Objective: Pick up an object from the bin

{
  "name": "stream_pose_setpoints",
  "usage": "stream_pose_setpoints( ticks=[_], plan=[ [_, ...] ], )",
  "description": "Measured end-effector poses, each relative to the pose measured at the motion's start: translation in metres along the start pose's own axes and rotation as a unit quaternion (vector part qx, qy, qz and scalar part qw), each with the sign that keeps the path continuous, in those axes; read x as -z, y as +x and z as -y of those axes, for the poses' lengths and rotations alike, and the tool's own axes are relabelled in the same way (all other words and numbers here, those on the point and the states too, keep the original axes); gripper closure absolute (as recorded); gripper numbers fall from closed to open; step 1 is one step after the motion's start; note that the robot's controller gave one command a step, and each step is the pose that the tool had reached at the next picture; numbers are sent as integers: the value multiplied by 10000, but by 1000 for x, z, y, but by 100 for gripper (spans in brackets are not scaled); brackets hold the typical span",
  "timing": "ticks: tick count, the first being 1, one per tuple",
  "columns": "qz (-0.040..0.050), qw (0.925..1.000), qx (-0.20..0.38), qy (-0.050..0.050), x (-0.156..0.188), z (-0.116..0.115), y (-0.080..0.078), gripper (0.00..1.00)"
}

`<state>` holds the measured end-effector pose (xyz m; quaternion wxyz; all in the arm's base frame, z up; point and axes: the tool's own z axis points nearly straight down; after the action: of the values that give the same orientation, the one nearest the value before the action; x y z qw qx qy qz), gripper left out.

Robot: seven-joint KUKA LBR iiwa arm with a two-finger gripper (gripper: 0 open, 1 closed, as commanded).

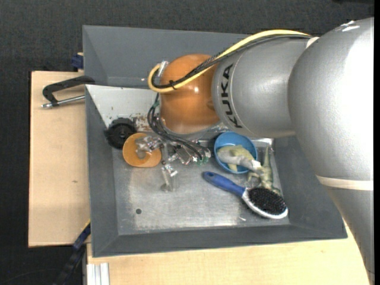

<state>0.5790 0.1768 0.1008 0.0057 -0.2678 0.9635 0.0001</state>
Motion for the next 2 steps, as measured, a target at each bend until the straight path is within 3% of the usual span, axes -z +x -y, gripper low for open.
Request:
stream_pose_setpoints(
  ticks=[1, 2],
  plan=[
    [-14, 9994, -342, -13, -26, 9, -17, 0],
    [-13, 9994, -343, -21, -26, 8, -17, 100]
  ],
)
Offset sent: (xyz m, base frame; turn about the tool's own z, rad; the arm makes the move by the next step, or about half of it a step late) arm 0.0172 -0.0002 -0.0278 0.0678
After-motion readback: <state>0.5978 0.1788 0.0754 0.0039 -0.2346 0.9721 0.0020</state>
